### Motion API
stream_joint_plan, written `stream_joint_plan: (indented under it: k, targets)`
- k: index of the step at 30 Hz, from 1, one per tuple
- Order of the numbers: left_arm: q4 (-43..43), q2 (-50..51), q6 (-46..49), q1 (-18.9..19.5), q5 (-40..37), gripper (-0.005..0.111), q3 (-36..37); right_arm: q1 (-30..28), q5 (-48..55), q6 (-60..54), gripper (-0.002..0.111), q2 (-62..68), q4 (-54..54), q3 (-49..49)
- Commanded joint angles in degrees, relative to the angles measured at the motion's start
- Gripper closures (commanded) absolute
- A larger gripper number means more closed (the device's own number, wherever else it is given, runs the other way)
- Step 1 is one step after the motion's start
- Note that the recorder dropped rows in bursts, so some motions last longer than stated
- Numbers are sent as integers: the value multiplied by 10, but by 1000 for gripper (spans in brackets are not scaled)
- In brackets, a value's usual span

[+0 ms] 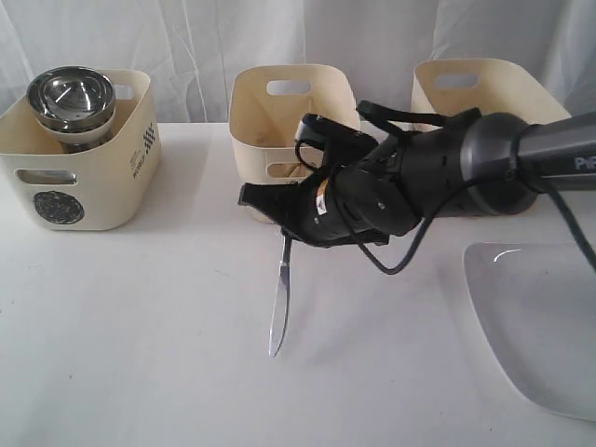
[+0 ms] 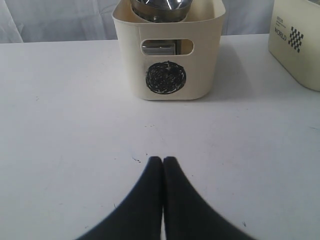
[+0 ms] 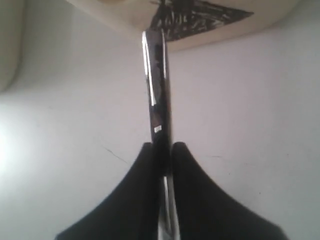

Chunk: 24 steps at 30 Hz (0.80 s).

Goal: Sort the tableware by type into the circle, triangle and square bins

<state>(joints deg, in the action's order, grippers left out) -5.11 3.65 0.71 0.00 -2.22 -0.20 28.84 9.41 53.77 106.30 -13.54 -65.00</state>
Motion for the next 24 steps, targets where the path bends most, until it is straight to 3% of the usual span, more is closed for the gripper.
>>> stream_joint_plan:
  k: [1, 7, 11, 16, 19, 24]
  targets:
    - [-3, -2, -3, -1, 1, 107, 2, -21, -94, 3, 108, -48, 20, 36]
    - [-3, -2, -3, -1, 1, 107, 2, -48, -154, 40, 108, -92, 20, 51]
    - [-3, -2, -3, -1, 1, 107, 2, -51, -80, 40, 108, -91, 14, 51]
    - [-3, -2, -3, -1, 1, 107, 2, -36, 18, -209, 108, -85, -4, 51]
    - [-3, -2, -3, -1, 1, 107, 2, -14, 63, -297, 99, -81, -2, 27]
    - [-3, -2, -3, -1, 1, 107, 2, 19, 144, -326, 67, -42, 11, -62]
